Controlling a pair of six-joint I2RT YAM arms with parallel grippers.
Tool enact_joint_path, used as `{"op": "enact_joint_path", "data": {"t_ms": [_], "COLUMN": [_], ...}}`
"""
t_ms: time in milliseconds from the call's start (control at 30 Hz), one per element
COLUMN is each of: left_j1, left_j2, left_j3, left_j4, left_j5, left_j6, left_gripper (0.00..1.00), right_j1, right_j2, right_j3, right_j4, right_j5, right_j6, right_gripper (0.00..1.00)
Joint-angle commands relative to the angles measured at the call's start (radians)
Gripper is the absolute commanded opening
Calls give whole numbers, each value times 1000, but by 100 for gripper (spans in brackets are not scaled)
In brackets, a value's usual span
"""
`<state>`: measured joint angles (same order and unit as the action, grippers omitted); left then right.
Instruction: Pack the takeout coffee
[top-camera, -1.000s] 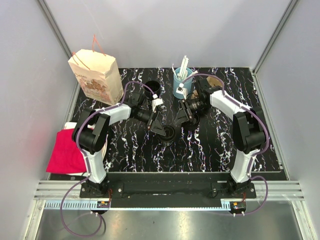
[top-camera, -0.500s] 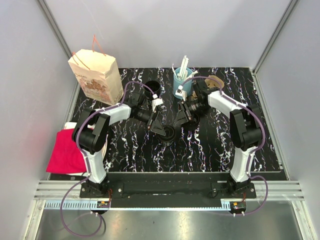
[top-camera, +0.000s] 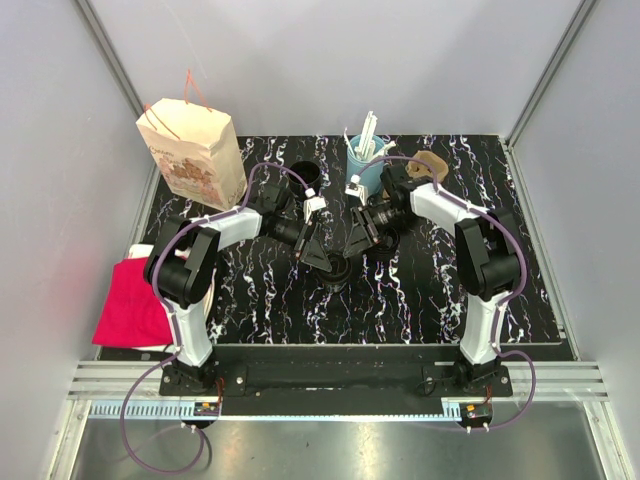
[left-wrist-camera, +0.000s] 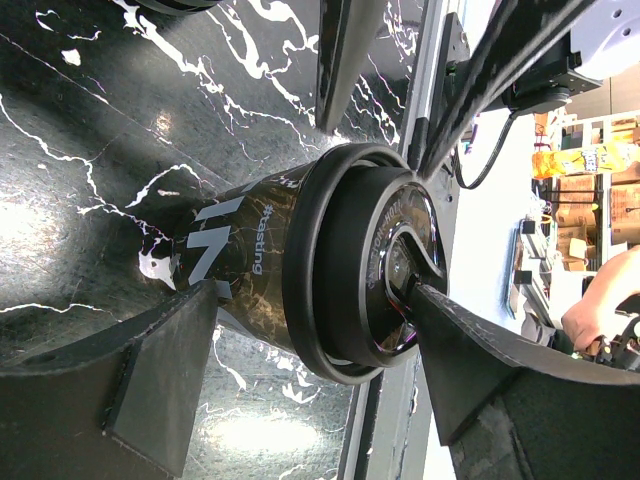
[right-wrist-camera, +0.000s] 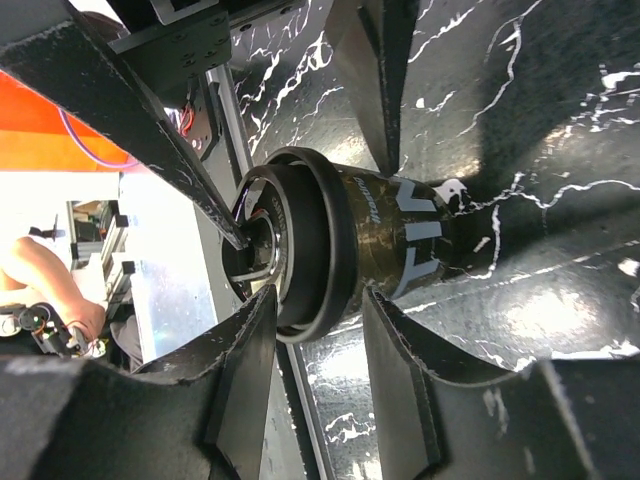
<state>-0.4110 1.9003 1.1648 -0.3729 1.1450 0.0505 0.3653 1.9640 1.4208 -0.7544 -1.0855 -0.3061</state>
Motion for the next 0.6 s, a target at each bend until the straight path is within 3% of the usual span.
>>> {"op": "enact_joint_path", "data": {"t_ms": [0, 567], "left_j1": [1, 1], "left_j2": [9, 13], "left_j3": [21, 16], "left_j4": [11, 11], "left_j5": [-64, -73], "left_j6": [18, 23], "left_gripper": [80, 79], "right_j1": [20, 18], "right_j2": [16, 58], "right_j3": [4, 17], "right_j4": [7, -17], "right_j5": [-5, -28], "right_j6": [5, 2], "right_gripper": [45, 34]}}
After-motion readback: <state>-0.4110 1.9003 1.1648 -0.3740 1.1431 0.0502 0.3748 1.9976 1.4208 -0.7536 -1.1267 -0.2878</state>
